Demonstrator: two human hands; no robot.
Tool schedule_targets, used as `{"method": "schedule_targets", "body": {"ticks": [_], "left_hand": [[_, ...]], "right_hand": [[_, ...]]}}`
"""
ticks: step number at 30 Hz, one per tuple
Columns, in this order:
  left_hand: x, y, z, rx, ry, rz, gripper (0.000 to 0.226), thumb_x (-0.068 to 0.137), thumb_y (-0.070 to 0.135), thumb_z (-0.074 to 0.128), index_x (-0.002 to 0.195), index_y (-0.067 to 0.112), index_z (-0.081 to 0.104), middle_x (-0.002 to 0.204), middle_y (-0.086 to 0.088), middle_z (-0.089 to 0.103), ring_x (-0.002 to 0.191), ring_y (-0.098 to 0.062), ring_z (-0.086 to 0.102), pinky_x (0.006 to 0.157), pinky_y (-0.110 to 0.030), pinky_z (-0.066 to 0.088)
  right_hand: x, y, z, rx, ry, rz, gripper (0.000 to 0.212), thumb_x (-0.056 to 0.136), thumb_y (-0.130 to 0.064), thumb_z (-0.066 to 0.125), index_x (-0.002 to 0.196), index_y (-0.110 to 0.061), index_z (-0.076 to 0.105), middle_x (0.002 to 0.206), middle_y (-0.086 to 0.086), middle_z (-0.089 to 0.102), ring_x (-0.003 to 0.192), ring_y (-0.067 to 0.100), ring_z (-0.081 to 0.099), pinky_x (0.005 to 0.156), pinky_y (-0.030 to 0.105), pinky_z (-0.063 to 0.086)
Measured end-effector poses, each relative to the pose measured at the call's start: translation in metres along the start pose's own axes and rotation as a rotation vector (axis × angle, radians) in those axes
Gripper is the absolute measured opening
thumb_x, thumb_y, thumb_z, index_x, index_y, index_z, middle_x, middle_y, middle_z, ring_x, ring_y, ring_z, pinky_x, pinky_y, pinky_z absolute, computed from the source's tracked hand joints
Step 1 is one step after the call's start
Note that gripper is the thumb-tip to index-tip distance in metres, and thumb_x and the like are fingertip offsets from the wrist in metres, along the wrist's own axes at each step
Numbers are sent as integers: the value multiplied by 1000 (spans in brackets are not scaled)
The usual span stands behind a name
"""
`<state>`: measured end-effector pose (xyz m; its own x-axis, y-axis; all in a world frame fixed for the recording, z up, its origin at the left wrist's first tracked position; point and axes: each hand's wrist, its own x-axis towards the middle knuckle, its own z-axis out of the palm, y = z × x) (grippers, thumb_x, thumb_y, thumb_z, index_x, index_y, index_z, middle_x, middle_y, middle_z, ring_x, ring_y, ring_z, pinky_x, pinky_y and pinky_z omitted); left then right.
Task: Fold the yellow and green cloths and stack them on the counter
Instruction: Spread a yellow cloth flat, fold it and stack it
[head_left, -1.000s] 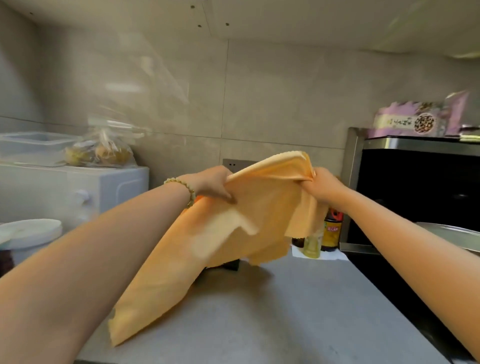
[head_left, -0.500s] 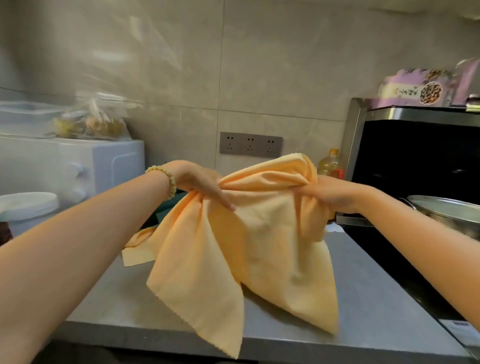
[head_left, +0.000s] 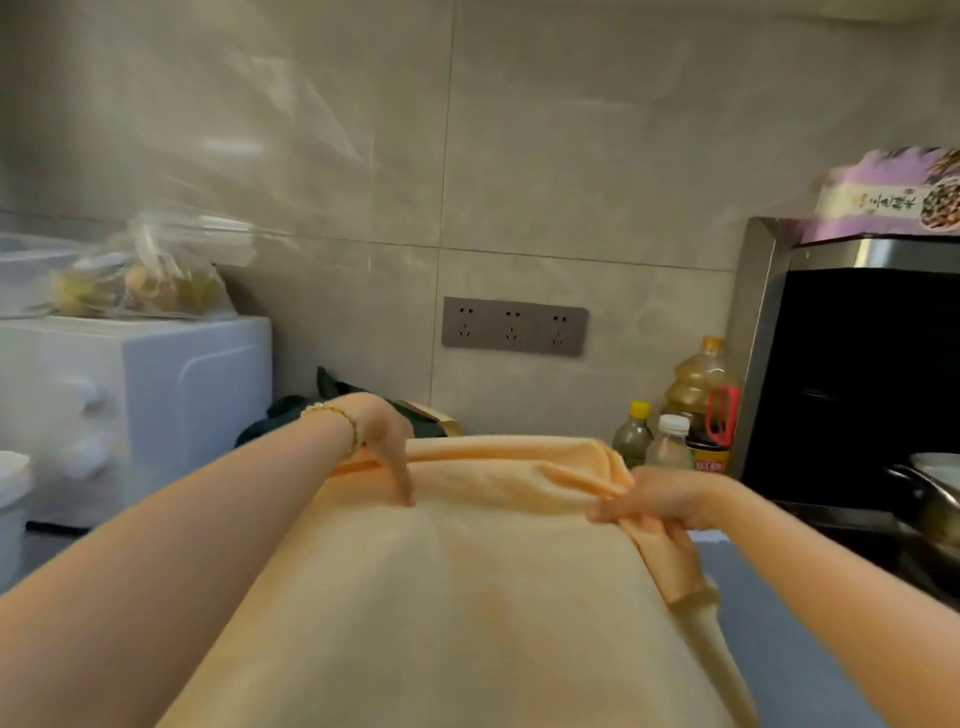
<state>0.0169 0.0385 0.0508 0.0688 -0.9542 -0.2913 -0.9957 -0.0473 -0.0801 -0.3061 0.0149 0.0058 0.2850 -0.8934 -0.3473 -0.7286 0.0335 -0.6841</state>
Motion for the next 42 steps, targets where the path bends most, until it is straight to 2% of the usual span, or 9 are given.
{"method": "schedule_targets", "body": {"ticks": [4,7,9,11,18,25,28,37,42], "left_hand": [[52,12,16,-3,279,12,54,70,23,76,119,24,54,118,1,60,105,-24,58,89,-34,46],[77,32,30,134,646,-7,65,83,1,55,141,19,35,129,-4,49,121,-26,46,101,-36,32],[79,48,48,128,807,-44,82,87,9,55,152,18,6,145,-9,29,135,-29,28,112,-43,19],[76,64,73,30,715,22,77,94,30,50,152,20,0,154,-10,13,142,-30,13,116,-46,7],[33,116,177,-140,90,201,84,84,78,19,151,35,-8,159,7,-17,145,-21,-21,116,-46,-14],[42,131,187,-184,156,227,107,62,93,0,151,35,-6,159,5,-15,145,-26,-19,114,-53,-13],[38,128,180,-184,155,242,90,78,85,11,151,35,-4,160,5,-13,146,-25,-17,115,-52,-12],[-50,89,199,-213,121,368,85,83,80,23,151,38,-5,158,10,-16,145,-19,-19,117,-48,-11],[-110,72,215,-168,-30,474,93,75,87,30,149,43,-7,157,14,-19,144,-15,-22,116,-49,-12]], "right_hand": [[47,13,9,-265,66,53,51,71,-40,79,110,-18,54,110,0,64,99,17,62,87,31,52],[73,18,17,-444,514,-82,69,76,-28,75,134,-19,39,132,0,49,118,22,49,98,34,43],[80,20,29,-631,940,-191,67,84,-15,64,142,-17,30,137,3,43,123,23,42,101,34,36],[83,23,46,-654,1053,-286,60,87,-10,55,142,-17,33,141,5,41,126,24,39,106,36,30],[59,48,125,-513,219,59,58,96,-58,18,149,-40,5,158,-9,-14,145,29,-15,114,50,-5],[59,75,124,-548,348,6,56,97,-57,15,149,-39,10,159,-9,-1,147,21,-5,117,45,-2],[51,75,121,-532,367,-34,54,99,-52,18,150,-34,15,160,-6,4,147,18,0,118,42,2],[-62,81,156,-612,143,-253,57,96,-59,22,149,-39,15,158,-15,1,145,7,-5,119,33,-1],[-123,70,187,-607,77,-406,58,91,-64,31,145,-41,29,154,-20,20,141,0,15,111,19,14]]}}
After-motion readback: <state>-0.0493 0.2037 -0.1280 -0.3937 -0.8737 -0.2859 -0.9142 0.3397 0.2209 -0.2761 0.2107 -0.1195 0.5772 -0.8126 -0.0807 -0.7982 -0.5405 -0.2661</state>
